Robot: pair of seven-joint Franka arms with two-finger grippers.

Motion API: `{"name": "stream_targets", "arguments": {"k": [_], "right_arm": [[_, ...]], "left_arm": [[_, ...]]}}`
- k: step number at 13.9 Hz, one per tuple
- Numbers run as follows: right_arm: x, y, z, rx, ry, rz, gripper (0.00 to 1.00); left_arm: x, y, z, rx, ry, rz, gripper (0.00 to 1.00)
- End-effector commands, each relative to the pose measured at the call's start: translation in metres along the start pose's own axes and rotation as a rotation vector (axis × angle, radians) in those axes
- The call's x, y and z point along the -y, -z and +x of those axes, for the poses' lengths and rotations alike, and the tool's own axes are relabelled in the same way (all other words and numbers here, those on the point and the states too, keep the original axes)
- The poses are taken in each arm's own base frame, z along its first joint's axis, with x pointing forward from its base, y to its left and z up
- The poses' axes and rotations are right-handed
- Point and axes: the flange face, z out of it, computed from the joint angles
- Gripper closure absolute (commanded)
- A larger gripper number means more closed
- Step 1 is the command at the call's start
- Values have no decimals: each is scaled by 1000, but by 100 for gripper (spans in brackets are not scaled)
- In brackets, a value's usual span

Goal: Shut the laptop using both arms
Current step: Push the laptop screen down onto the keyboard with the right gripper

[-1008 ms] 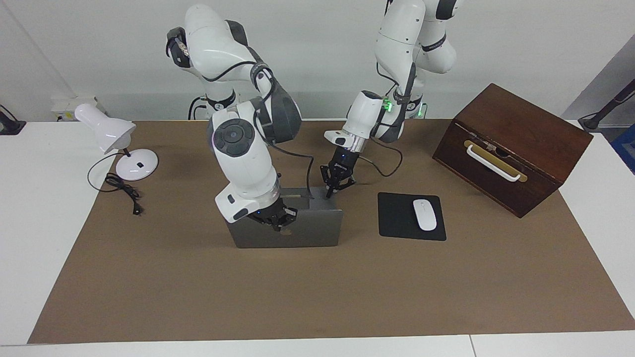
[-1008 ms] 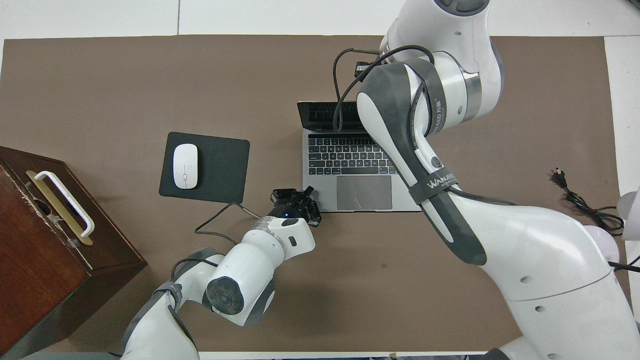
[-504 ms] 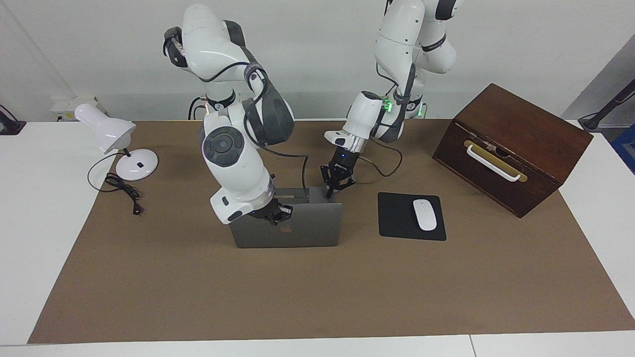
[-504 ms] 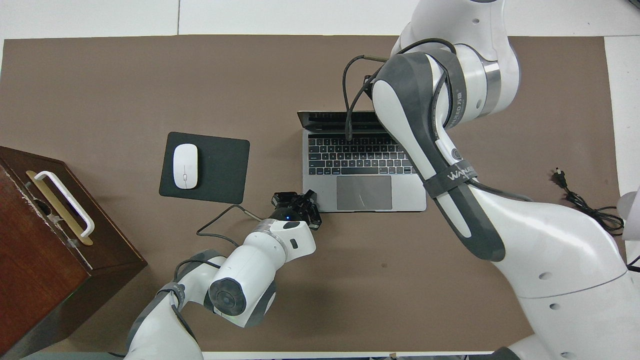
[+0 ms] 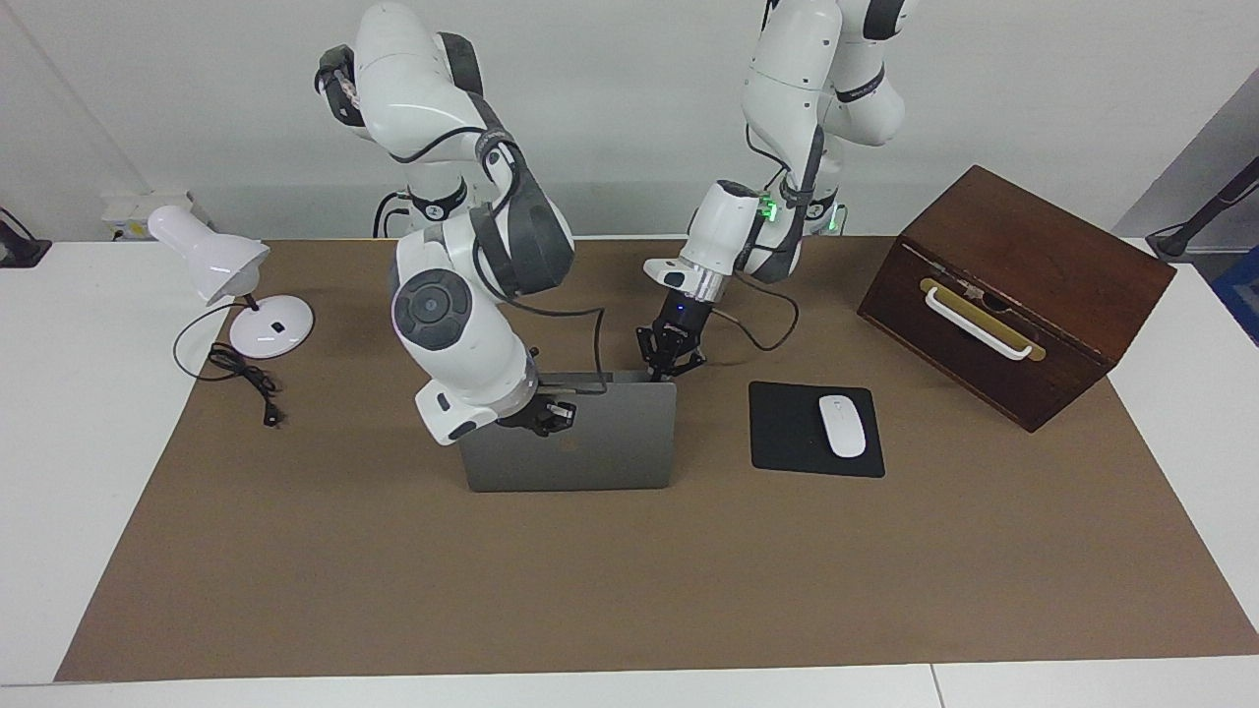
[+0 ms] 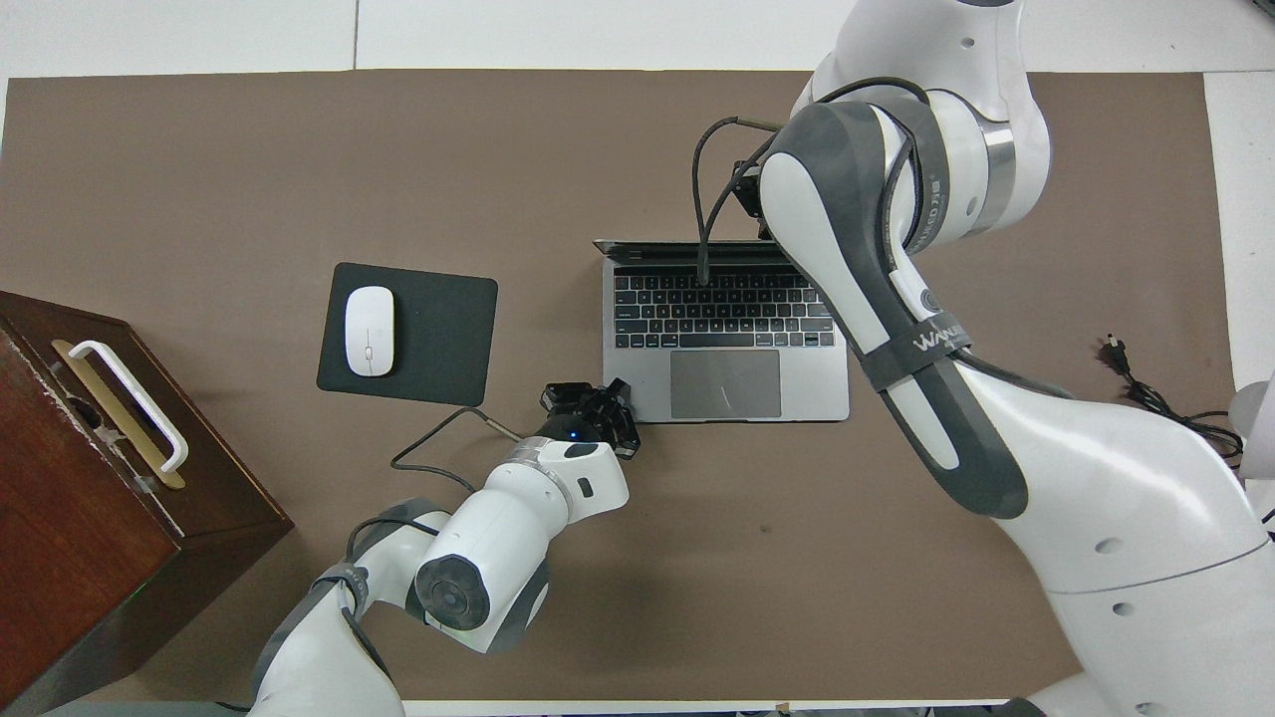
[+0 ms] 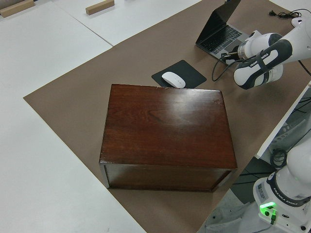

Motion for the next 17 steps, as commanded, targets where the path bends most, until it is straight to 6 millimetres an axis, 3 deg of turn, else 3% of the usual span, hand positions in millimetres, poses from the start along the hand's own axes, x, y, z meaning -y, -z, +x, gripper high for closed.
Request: {"name": "stream_targets", "arguments": {"k": [1, 8, 17], "right_arm": [[-5, -18, -8, 57, -8, 8, 100], [-13, -68, -4, 7, -35, 26, 100], [-21, -89, -2, -9, -18, 27, 100]], "left_arm": [[4, 0, -25, 50, -29, 9, 100], [7, -1, -33, 66, -61, 12, 100], [7, -4, -37, 75, -83, 11, 100]]}}
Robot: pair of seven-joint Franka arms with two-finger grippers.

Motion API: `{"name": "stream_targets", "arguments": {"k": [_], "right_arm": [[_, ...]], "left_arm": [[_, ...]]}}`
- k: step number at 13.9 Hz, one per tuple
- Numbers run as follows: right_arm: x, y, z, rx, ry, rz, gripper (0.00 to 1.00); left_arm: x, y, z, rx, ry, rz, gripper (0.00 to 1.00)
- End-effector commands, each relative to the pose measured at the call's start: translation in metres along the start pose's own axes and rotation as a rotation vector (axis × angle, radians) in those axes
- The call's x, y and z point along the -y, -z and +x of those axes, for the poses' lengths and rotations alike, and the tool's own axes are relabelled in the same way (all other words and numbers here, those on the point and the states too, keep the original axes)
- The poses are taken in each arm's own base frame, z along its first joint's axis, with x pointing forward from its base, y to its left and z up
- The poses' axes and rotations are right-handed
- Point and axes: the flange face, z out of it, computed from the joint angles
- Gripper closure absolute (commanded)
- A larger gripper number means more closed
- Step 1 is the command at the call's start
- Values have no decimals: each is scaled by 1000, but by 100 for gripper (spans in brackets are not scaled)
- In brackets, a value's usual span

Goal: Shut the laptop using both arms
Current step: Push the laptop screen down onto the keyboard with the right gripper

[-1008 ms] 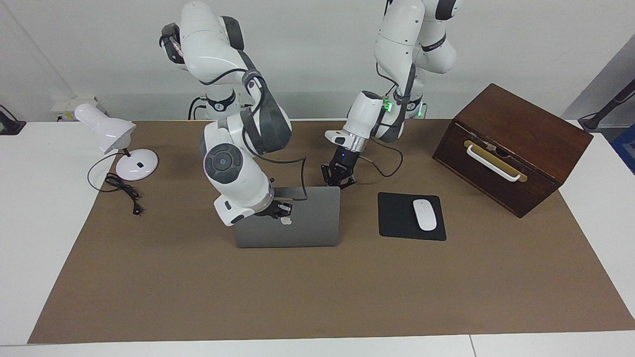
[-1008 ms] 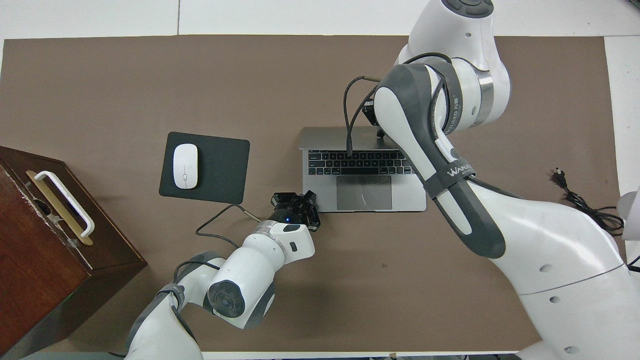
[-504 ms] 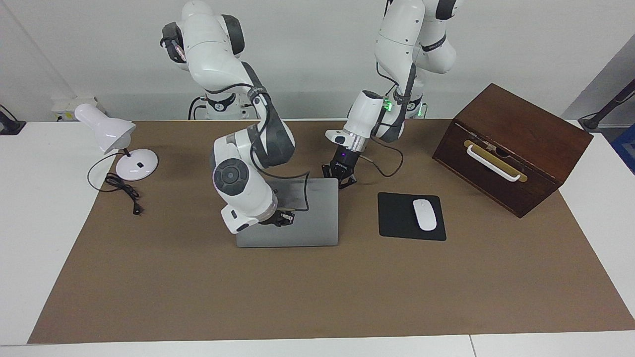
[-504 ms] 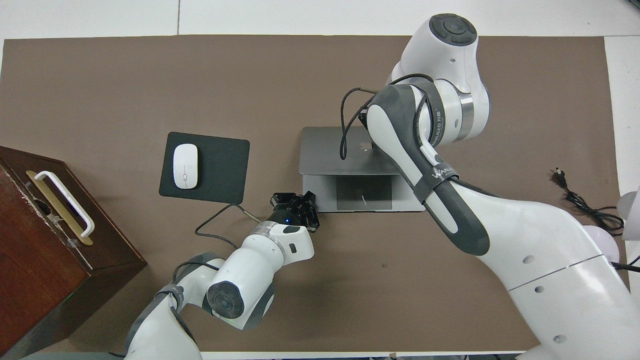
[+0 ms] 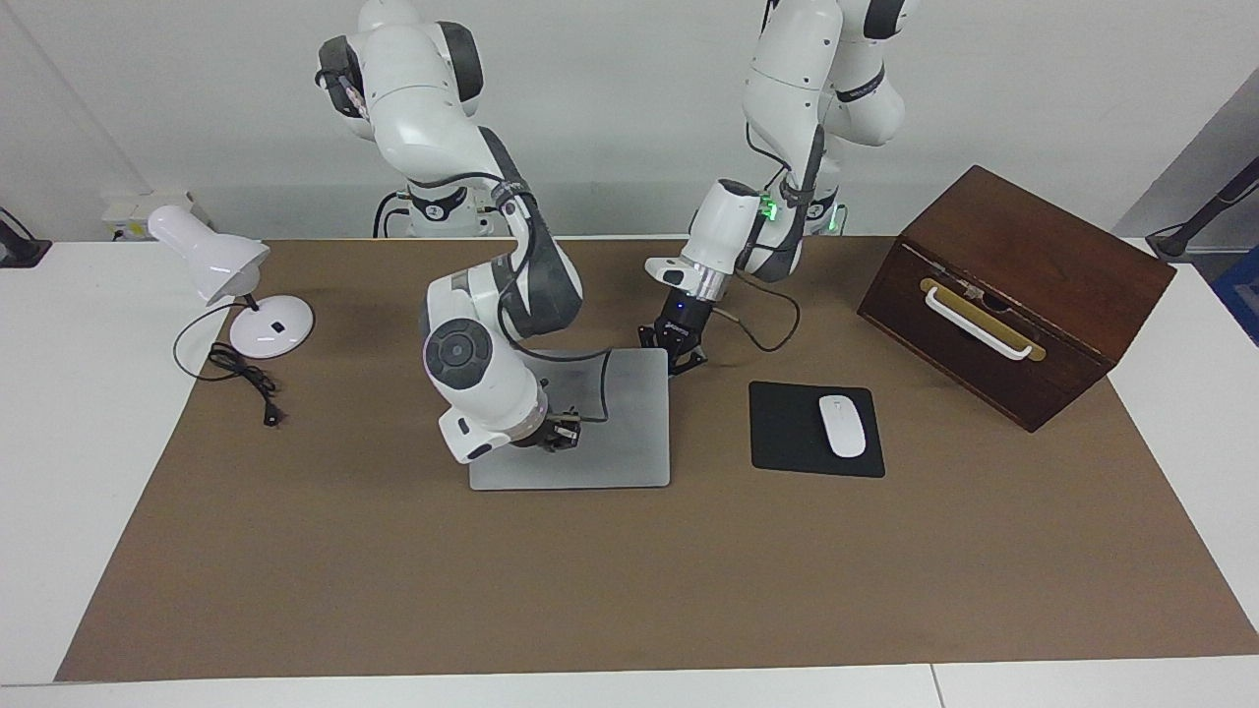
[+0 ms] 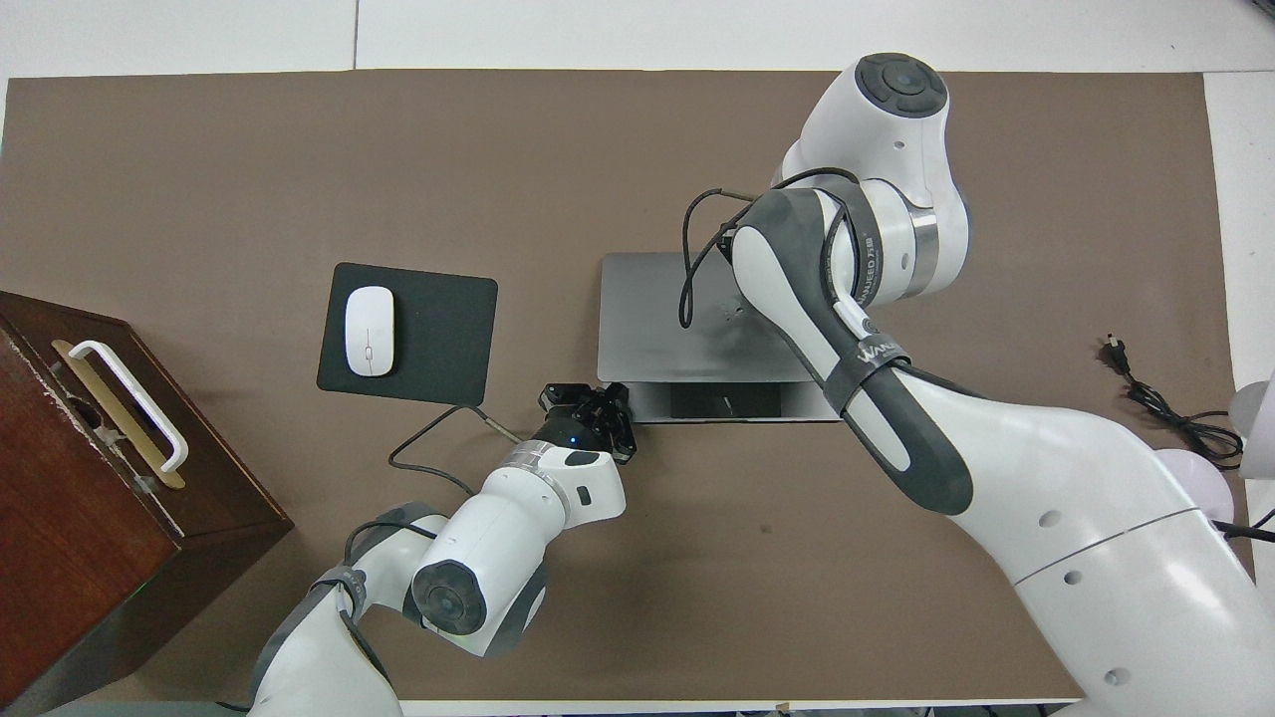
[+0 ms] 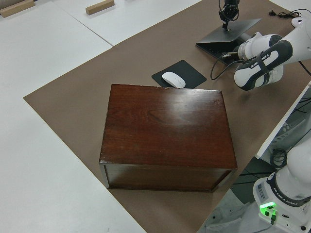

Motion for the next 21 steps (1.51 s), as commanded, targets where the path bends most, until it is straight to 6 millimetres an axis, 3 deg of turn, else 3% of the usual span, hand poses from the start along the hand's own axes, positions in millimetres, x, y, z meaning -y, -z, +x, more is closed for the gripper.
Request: {"name": "stream_targets", "arguments": {"k": [1, 17, 21], "right_arm": [[-6, -6, -5, 2, 15, 21, 100], [-10, -22, -5, -20, 6, 28, 100], [-10, -5, -7, -11, 8, 28, 100]], "left_arm": [[4, -6, -35, 76, -19, 7, 100], [5, -9, -37, 81, -17, 9, 100], [4, -10, -37, 82, -15, 8, 100]]}}
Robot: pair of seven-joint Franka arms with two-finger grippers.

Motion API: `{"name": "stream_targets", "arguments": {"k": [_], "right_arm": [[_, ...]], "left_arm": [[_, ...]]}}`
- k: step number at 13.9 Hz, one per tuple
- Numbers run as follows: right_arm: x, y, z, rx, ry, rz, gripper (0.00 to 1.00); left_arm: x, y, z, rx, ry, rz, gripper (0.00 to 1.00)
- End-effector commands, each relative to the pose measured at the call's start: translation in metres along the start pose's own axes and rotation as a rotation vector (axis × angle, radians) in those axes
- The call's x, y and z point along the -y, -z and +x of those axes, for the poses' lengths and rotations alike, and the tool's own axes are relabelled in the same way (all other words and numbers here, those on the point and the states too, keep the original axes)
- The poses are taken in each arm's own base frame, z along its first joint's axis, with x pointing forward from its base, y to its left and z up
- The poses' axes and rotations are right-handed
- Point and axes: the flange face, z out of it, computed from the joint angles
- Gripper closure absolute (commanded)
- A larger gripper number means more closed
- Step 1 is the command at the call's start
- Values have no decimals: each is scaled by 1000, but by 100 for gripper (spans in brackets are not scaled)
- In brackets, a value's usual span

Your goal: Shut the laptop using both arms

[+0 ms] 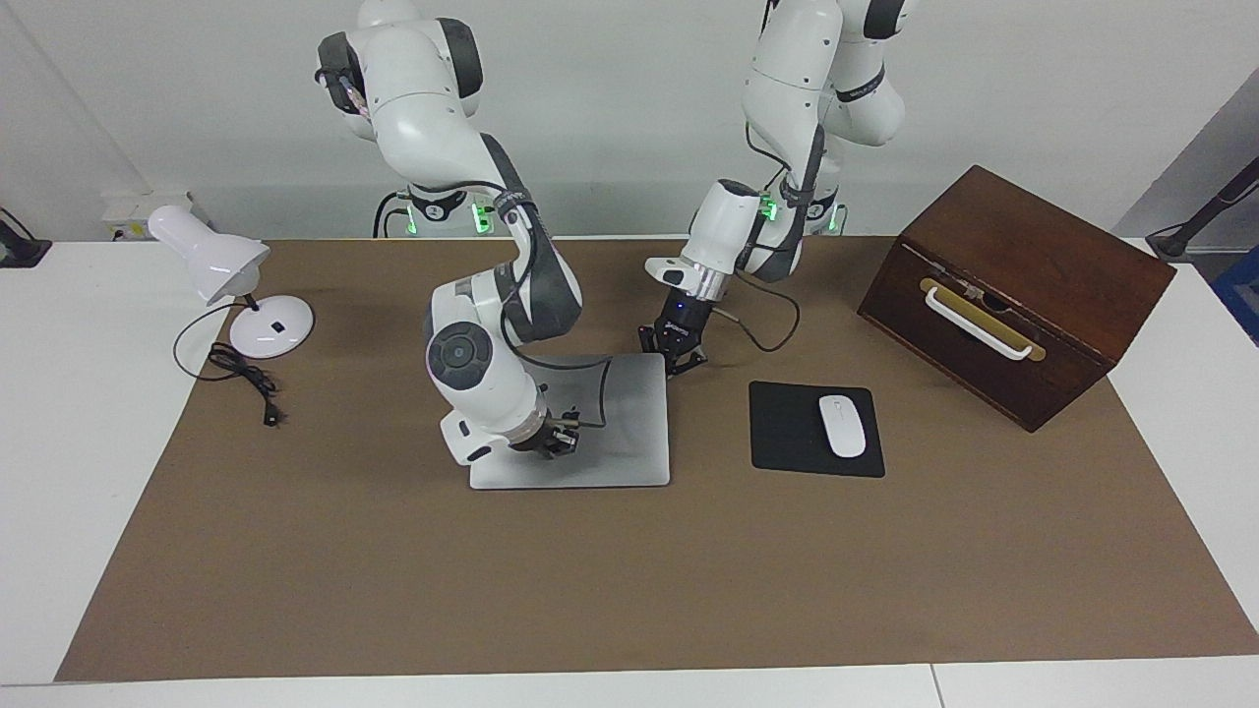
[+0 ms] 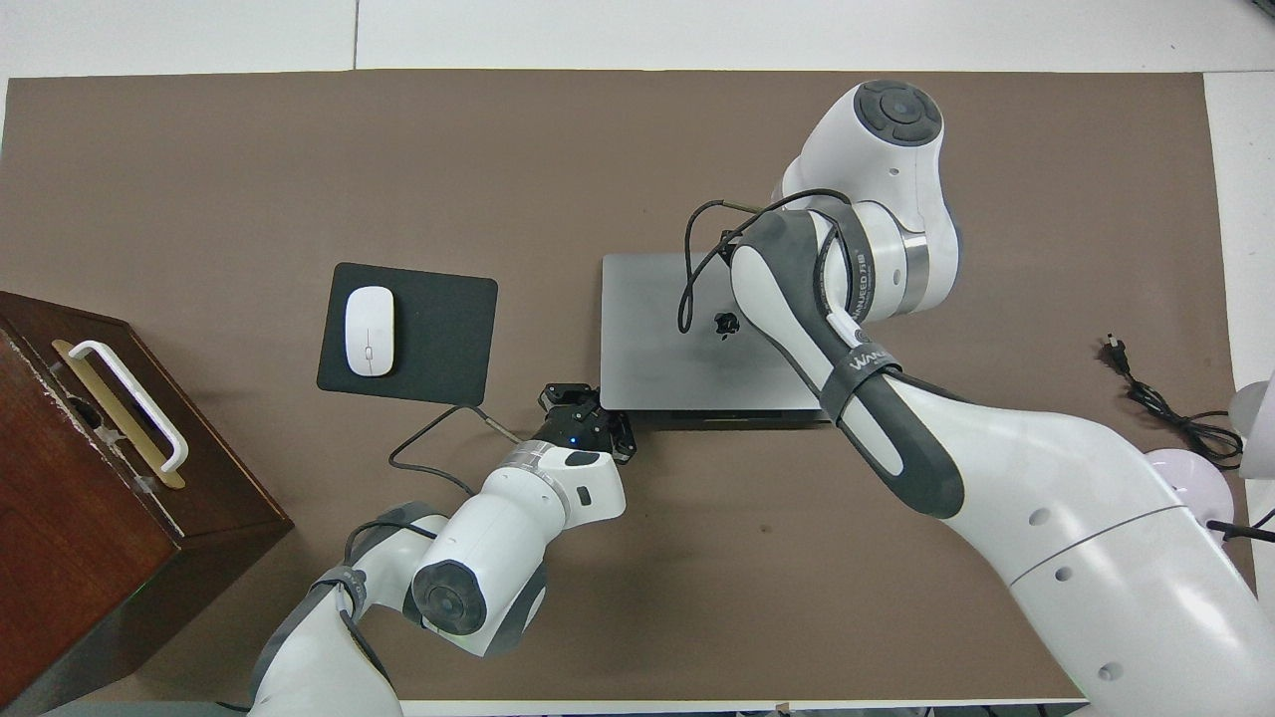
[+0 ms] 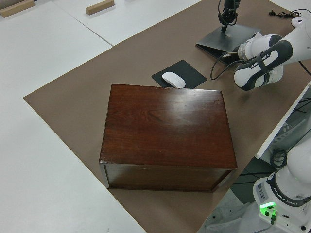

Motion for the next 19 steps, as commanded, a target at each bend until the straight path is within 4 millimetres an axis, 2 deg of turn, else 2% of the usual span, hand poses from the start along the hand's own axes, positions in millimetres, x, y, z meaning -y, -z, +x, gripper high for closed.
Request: {"name": "stream_targets", "arguments": {"k": [1, 3, 6, 7, 9, 12, 16, 19], "right_arm": [[-3, 21, -9, 20, 19, 21, 100], [-6, 54, -15, 24, 18, 28, 100], [-11, 130, -35, 35, 33, 27, 100], [-22, 157, -37, 49, 28, 15, 100], [-47, 214, -42, 41, 11, 23, 100], [-105, 280, -48, 11, 7, 36, 100], [-162, 342, -66, -115, 262, -204, 100], [-222, 386, -70, -165, 382, -230, 100]], "left_arm": [[4, -9, -37, 81, -13, 8, 100], [5, -9, -37, 83, -10, 9, 100], [6, -10, -36, 81, -3, 10, 100], [6, -10, -35, 80, 4, 10, 100], [7, -10, -33, 76, 55, 13, 100], [5, -9, -27, 65, 120, 12, 100], [5, -6, -23, 56, 157, 11, 100], [4, -3, -21, 56, 169, 9, 100]]}}
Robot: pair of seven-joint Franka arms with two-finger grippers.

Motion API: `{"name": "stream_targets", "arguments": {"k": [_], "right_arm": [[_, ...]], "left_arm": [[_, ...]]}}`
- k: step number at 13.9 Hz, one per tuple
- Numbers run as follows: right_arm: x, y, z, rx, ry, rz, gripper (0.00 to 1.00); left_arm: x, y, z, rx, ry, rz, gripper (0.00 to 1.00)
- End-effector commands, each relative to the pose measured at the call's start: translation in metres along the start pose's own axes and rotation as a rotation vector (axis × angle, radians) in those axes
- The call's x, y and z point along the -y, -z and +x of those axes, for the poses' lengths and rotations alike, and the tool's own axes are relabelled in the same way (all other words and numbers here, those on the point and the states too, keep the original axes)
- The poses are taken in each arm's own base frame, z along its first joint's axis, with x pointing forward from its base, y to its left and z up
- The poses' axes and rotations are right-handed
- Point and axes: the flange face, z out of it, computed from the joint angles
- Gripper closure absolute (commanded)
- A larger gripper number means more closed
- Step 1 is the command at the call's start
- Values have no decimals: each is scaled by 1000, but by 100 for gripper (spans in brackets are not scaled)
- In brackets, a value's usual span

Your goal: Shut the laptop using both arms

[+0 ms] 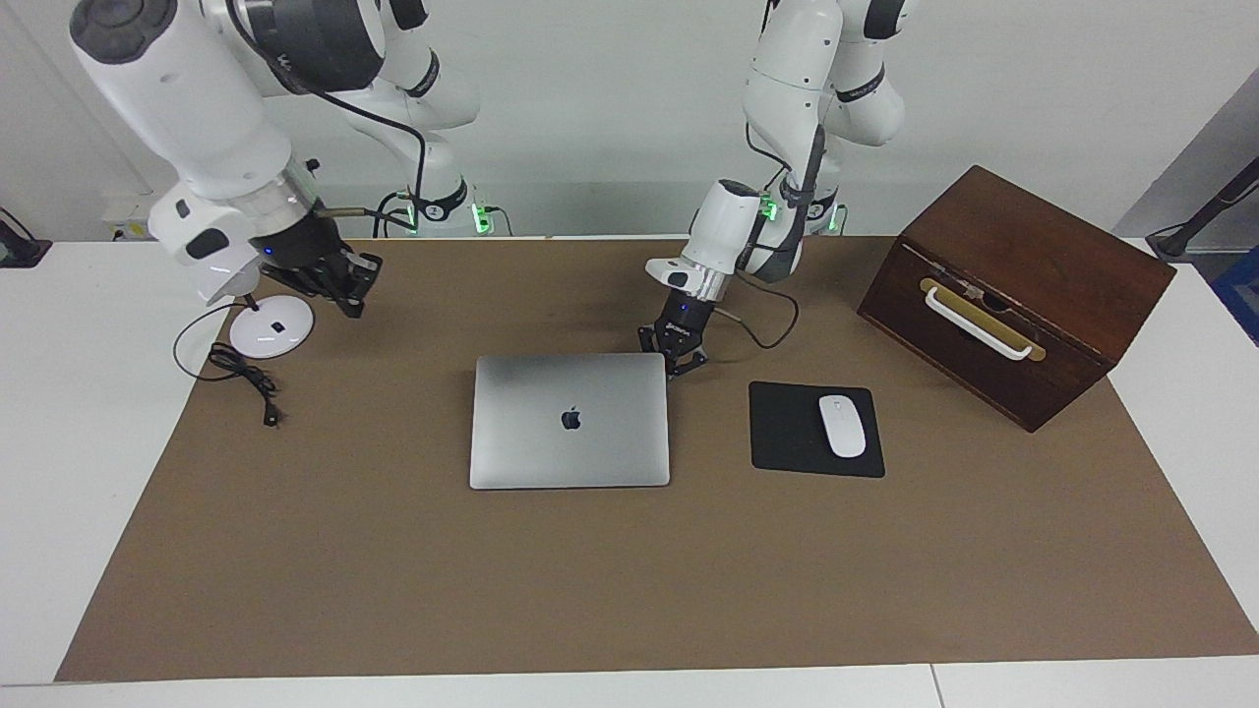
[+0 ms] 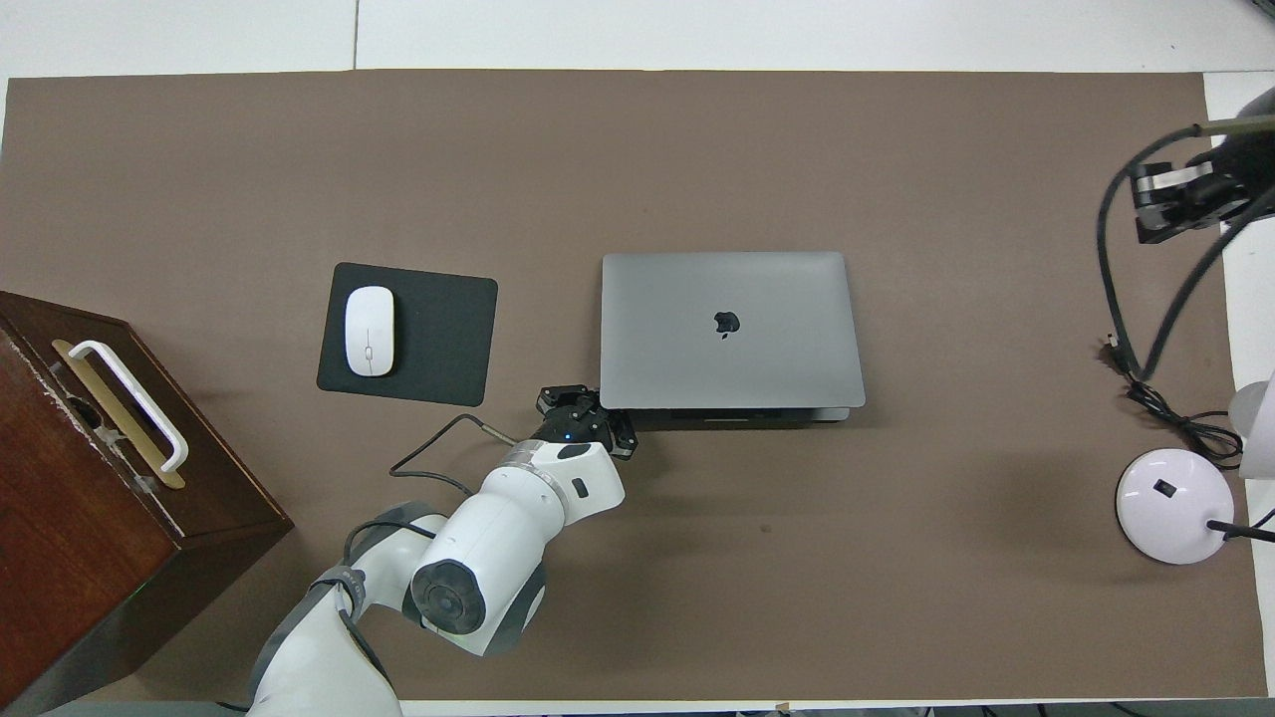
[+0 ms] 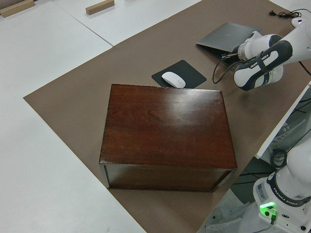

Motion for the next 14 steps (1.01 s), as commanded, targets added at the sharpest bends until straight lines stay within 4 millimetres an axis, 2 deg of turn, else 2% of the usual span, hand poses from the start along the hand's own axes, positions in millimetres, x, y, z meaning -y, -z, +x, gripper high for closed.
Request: {"name": "stream_targets", "arguments": {"k": [1, 3, 4, 5, 7, 10, 14], "right_arm": [[-48, 23, -17, -32, 93, -19, 100], [-76, 31, -23, -63, 155, -34, 100], [-85, 46, -25, -136, 197, -65, 100], [-89, 43, -23, -174, 207, -83, 100], [-87, 13, -26, -197, 207, -82, 100], [-74, -32, -44, -194, 151, -55, 100], [-59, -66, -65, -126, 50, -6, 100]], "left_arm": [[6, 0, -18, 53, 22, 10, 100], [4, 8, -10, 76, 41, 3, 100], [3, 16, -2, 94, 47, -5, 100], [2, 26, 6, 109, 49, -11, 100], [1, 41, 17, 136, 53, -22, 100], [-1, 56, 28, 168, 68, -33, 100], [-1, 82, 37, 253, 75, -51, 100]]}}
